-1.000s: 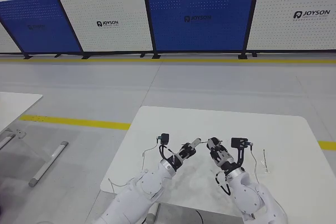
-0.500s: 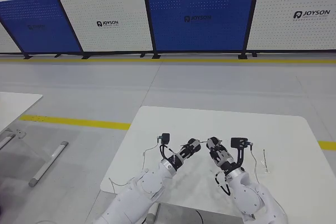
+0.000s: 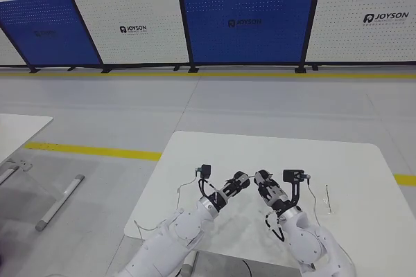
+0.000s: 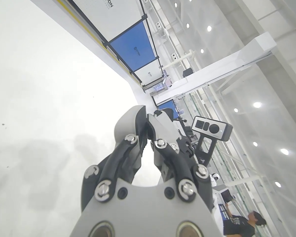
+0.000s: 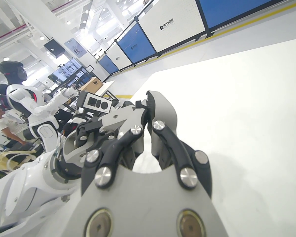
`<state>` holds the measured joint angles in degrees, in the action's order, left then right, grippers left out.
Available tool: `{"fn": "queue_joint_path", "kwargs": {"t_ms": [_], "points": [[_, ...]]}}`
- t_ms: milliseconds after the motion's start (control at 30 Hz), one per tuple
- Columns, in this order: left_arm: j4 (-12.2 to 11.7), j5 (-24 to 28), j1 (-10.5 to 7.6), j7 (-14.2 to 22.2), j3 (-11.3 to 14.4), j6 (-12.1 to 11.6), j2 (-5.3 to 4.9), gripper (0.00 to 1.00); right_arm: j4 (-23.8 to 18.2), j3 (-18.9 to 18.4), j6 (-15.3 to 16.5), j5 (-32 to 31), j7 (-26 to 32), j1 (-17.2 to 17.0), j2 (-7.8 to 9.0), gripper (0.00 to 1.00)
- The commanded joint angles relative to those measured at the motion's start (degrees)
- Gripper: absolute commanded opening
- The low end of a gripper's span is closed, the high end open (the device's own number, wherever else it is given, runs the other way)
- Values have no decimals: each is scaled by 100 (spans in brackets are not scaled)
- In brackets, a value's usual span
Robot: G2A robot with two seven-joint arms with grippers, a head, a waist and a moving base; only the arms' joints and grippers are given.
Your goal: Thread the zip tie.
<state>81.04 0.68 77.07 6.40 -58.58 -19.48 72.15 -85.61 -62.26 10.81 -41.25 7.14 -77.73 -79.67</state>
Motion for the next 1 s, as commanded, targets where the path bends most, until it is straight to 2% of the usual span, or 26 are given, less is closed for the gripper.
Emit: {"fn": "queue_joint_path", "kwargs": {"t_ms": [0, 233, 600, 800, 967], "points": [[34, 5, 18, 18, -19, 0, -5, 0, 13, 9, -12, 3, 14, 15, -2, 0], [127, -23, 85, 73, -84, 0, -23, 0, 61, -64, 233, 325, 273, 74, 14, 0], [136, -33, 98, 112, -107, 0, -26, 0, 109, -63, 133, 193, 183, 102, 22, 0], [141, -45, 85, 121, -94, 0, -20, 0, 169, -25, 82, 111, 316, 190, 24, 0], [144, -150, 91, 84, -89, 0, -22, 0, 164, -33, 231, 35, 326, 200, 41, 0]]}}
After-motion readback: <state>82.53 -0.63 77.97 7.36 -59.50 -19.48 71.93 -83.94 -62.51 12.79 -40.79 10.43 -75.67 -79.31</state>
